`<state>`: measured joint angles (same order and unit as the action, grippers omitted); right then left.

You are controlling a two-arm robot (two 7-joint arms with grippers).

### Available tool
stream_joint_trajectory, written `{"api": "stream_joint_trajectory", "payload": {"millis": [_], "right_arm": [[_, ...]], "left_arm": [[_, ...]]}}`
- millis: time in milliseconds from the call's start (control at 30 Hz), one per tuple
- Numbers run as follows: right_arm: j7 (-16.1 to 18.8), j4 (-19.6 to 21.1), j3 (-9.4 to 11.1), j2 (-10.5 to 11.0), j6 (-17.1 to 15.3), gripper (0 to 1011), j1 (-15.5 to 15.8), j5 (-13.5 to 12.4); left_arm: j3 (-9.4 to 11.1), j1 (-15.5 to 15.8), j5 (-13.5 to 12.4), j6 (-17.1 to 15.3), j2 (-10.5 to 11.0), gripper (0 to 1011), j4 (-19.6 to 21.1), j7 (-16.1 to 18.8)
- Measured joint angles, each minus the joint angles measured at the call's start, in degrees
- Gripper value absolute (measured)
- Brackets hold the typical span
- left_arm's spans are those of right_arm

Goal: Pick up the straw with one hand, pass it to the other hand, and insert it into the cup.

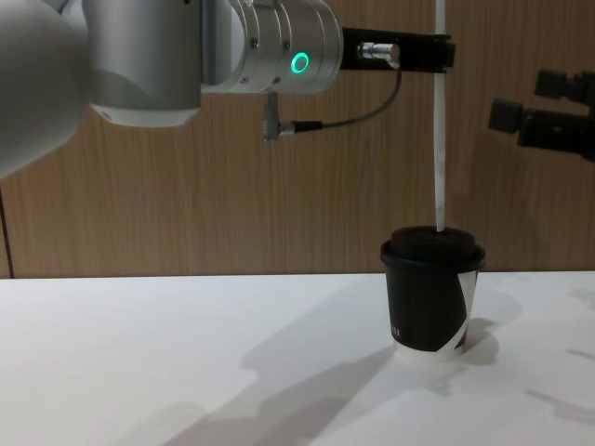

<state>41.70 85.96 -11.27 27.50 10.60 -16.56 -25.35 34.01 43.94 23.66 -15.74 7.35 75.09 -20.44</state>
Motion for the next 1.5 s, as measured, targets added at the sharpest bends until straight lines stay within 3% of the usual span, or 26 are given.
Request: {"api": "stream_joint_trajectory", "payload": {"millis": [1067,1233,1500], "right_arm": [[0.0,0.0,0.0,0.0,0.0,1001,0.0,0.0],[0.0,0.0,0.0,0.0,0.0,1001,0.0,0.0],[0.0,0.0,0.0,0.0,0.0,1001,0.0,0.0]], "left_arm": [[0.2,0.3,-1.9,-1.6,-1.1,8,-2.1,-0.8],[0.2,0.3,-2.0,-1.7,-1.2,85,-2.2,-0.8],[0.1,0.3,-2.2,-1.9,-1.3,340,-2.3,-0.9]]}}
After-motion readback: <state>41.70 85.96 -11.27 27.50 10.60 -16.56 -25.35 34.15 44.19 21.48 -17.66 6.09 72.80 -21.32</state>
